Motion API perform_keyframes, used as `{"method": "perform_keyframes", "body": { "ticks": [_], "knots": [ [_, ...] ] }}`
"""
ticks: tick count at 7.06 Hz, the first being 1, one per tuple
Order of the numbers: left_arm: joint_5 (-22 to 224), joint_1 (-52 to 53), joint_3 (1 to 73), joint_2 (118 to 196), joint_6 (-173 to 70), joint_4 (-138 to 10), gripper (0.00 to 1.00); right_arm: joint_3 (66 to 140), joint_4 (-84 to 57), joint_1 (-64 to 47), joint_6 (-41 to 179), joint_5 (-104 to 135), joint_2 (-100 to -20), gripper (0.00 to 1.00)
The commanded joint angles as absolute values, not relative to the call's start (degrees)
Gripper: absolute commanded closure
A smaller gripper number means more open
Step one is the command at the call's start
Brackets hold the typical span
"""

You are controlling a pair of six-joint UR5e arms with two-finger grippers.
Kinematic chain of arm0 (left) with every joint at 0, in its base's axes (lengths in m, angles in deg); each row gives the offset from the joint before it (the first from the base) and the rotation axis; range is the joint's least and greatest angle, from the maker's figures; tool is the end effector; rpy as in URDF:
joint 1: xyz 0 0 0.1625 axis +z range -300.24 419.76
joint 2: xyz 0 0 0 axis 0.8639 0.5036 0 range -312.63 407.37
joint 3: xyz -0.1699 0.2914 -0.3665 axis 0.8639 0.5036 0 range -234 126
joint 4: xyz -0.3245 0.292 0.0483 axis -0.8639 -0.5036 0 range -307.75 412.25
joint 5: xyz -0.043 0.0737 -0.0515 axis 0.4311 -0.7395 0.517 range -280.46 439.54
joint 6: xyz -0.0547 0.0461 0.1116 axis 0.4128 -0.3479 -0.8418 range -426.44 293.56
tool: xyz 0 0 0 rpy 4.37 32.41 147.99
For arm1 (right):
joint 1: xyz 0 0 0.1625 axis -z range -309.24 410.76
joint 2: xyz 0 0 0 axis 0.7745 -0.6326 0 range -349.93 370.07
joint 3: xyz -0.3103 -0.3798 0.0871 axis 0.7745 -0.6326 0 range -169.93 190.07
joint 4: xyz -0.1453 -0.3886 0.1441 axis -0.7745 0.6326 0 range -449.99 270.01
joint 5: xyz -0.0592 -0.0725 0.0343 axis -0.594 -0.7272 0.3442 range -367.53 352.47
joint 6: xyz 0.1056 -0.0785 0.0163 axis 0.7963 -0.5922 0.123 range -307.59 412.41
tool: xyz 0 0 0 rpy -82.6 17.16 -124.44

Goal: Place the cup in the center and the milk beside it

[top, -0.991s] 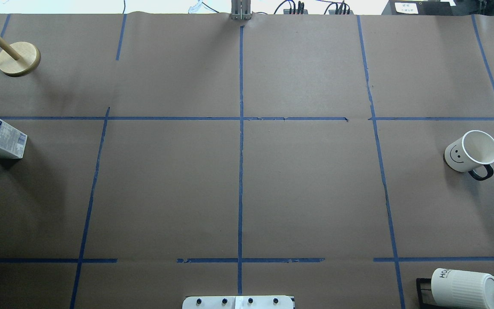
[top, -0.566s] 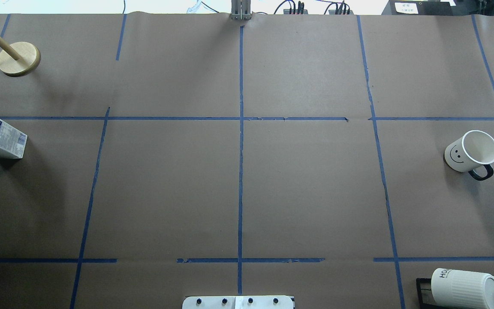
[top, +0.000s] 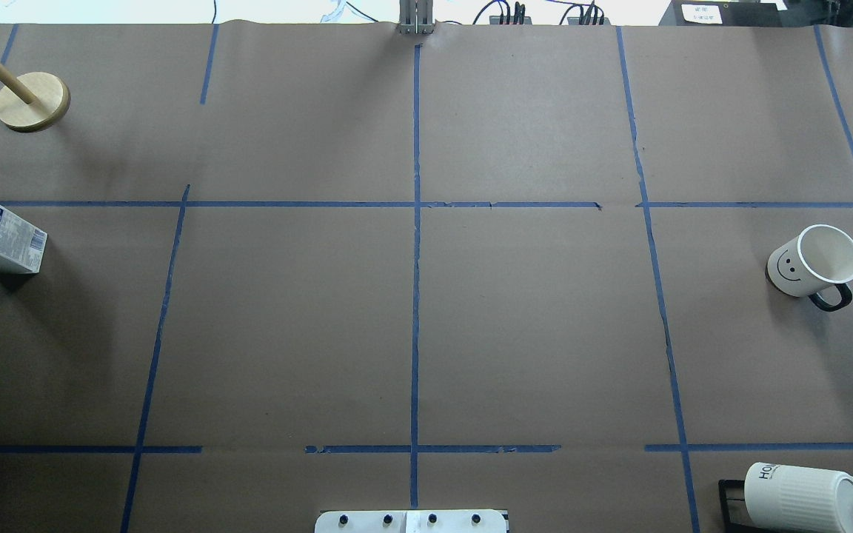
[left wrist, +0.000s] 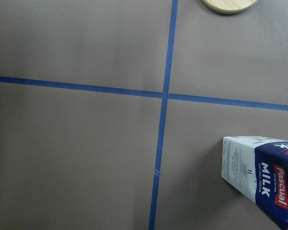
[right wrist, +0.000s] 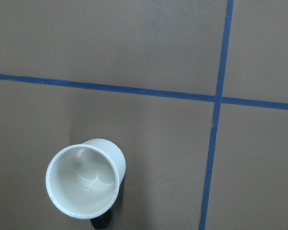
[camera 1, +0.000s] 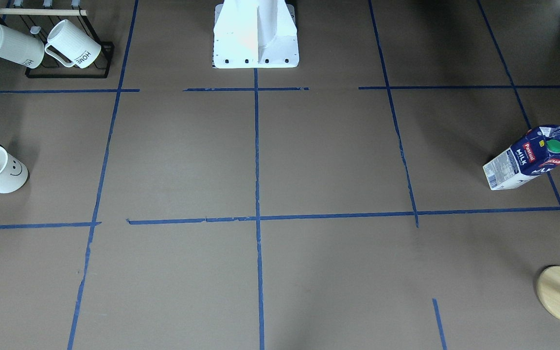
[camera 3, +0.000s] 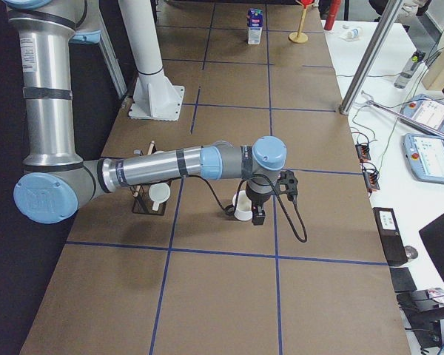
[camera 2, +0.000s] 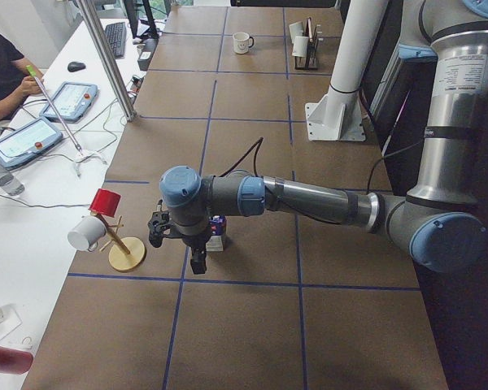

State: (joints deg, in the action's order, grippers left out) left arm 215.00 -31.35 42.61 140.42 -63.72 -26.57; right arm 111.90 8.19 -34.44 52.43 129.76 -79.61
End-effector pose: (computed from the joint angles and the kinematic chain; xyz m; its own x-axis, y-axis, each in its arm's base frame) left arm -0.0493 -0.5353 0.6853 0.6993 -0.0800 -0.7103 0.0526 0.9968 -0.0605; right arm -0.0076 -0.5187 0.6554 0.6717 -0.1071 0.7331 0.0833 0.9941 0.0690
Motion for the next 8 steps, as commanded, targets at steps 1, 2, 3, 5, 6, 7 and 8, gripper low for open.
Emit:
{"method": "perform_keyframes", "body": {
  "ticks": [1, 2, 3, 5, 6, 7, 8],
  "knots": [
    [215.6, -31.3, 42.9, 140.3, -63.5, -26.8, 0.00, 112.1, 8.2, -34.4, 52.7, 129.9, -79.6, 0.00],
    [215.6, -31.3, 42.9, 140.3, -63.5, -26.8, 0.00, 112.2, 8.1, -34.1, 52.5, 129.9, -79.2, 0.00],
    [215.6, -31.3, 42.9, 139.7, -64.1, -28.5, 0.00, 111.6, 7.7, -33.3, 52.6, 129.6, -79.2, 0.00],
    [215.4, -31.2, 41.9, 138.1, -63.6, -35.4, 0.00, 109.8, 3.6, -28.3, 52.8, 129.4, -79.7, 0.00],
    [215.3, -31.3, 42.0, 138.1, -63.5, -35.6, 0.00, 107.0, -1.7, -26.7, 55.7, 129.5, -79.6, 0.00],
    [215.3, -31.2, 41.9, 138.1, -63.5, -35.6, 0.00, 105.4, -9.1, -22.2, 66.1, 127.4, -79.6, 0.00],
    [215.3, -31.3, 42.1, 138.1, -63.5, -35.6, 0.00, 105.2, -15.1, -18.8, 75.1, 121.0, -80.2, 0.00]
  ]
}}
